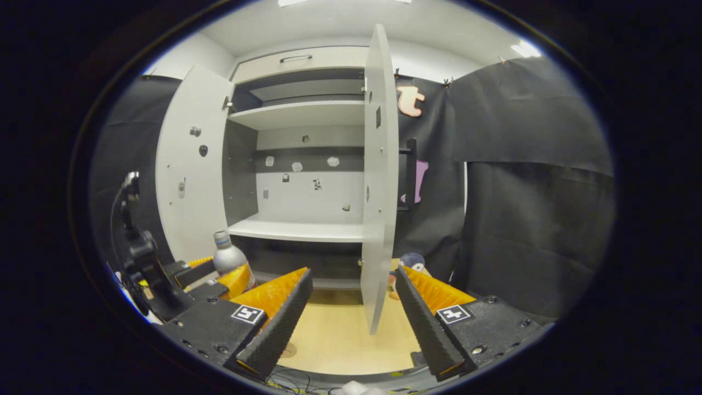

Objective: Grasp the bottle in the cabinet with the left hand and place it on the coaster, then close the right door with the right hand and the left door with the left hand.

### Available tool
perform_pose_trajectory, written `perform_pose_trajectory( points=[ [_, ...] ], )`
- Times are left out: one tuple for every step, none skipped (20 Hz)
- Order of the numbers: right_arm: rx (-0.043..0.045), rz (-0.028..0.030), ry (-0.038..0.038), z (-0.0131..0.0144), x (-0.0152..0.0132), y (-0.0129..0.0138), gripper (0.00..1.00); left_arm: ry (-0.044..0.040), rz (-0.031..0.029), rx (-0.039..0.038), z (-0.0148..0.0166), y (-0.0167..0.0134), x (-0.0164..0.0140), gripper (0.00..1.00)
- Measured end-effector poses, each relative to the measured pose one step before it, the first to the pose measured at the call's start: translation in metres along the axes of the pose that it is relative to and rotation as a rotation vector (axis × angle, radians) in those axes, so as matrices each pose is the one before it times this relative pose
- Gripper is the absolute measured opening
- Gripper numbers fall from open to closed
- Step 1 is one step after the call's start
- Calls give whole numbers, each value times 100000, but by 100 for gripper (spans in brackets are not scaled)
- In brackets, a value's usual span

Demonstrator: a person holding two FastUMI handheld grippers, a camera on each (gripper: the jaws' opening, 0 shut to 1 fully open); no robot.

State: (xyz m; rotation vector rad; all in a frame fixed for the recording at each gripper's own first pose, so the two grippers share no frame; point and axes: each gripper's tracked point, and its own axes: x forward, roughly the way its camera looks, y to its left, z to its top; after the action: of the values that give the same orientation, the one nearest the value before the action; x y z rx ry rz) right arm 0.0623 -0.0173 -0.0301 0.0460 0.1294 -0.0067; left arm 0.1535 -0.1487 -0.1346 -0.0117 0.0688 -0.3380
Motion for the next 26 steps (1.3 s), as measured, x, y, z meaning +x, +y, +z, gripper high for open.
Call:
perform_pose_trajectory(
  points=[
    [-298, -147, 242, 41, -30, 23, 99, 792, -939, -546, -1281, -237, -180, 82],
    [-216, -183, 166, -40, 25, -25, 99, 1442, -681, -738, -1225, -70, -97, 82],
    [-364, -205, 457, -161, 15, -34, 99, 677, -491, -857, -1283, -96, -171, 79],
    [-320, -194, 429, -38, -14, -15, 99, 112, -208, -308, -1009, 0, -76, 79],
    [-282, -101, 232, -97, -23, -16, 99, 9, -389, 452, -886, -72, -164, 81],
    [-292, -140, 430, -112, 50, -23, 99, -733, -792, 1012, -769, -121, -56, 82],
    [-304, -332, 836, -174, -16, -66, 99, -343, -826, 1399, -796, -36, -44, 83],
    [-278, -61, 803, -214, 106, -2, 100, -715, -874, 1480, -659, -119, -73, 79],
    [-281, -95, 711, -197, 24, 22, 99, -1026, -1116, 748, -576, -188, -93, 83],
    [-499, 58, 828, -123, 61, 75, 99, -937, -979, 213, -546, -178, -81, 79],
    [-504, 180, 580, -129, 100, 131, 99, -261, -781, 192, -595, -159, -100, 79],
    [-437, 351, 425, -23, 76, 178, 99, -550, -1236, -86, -547, -199, 38, 83],
    [-303, 181, 563, -7, 52, 103, 99, -924, -1818, 234, -586, -272, -155, 83],
    [34, 797, 490, -124, 83, 264, 99, -633, -300, 574, -482, -22, -55, 79],
    [-186, 407, 609, -172, 72, 154, 100, 400, 126, 669, -743, 58, -66, 82],
    [-333, 396, 705, -94, 68, 126, 99, 442, -228, 395, -757, 47, -109, 79],
    [-168, 308, 425, -78, 68, 115, 99, 307, -52, 17, -769, 151, -69, 82],
    [-316, 215, 586, -115, 72, 92, 99, 372, 29, 277, -699, 107, -92, 79],
    [-469, 67, 420, -105, 28, 38, 100, 792, -648, 255, -894, -20, 31, 79],
    [-644, 55, 485, -147, 78, 103, 100, 595, -217, 190, -875, 4, -21, 79],
    [-689, 147, 686, -236, 26, 75, 100, 672, -169, 398, -757, 123, -67, 79],
    [-562, 383, 635, -100, 56, 167, 100, 333, -99, 259, -660, 152, -85, 79],
    [-574, 520, 719, -189, 37, 136, 100, -522, 195, 156, -400, 105, 76, 79],
    [-455, 246, 679, -132, 29, 83, 100, 362, -108, 389, -632, 38, -2, 83],
    [-109, 476, 333, -128, 40, 123, 100, 634, -669, -353, -625, -157, -92, 79],
    [-88, 276, 742, -145, 43, 134, 100, 39, -247, -680, -260, -59, 40, 79]
  ],
)
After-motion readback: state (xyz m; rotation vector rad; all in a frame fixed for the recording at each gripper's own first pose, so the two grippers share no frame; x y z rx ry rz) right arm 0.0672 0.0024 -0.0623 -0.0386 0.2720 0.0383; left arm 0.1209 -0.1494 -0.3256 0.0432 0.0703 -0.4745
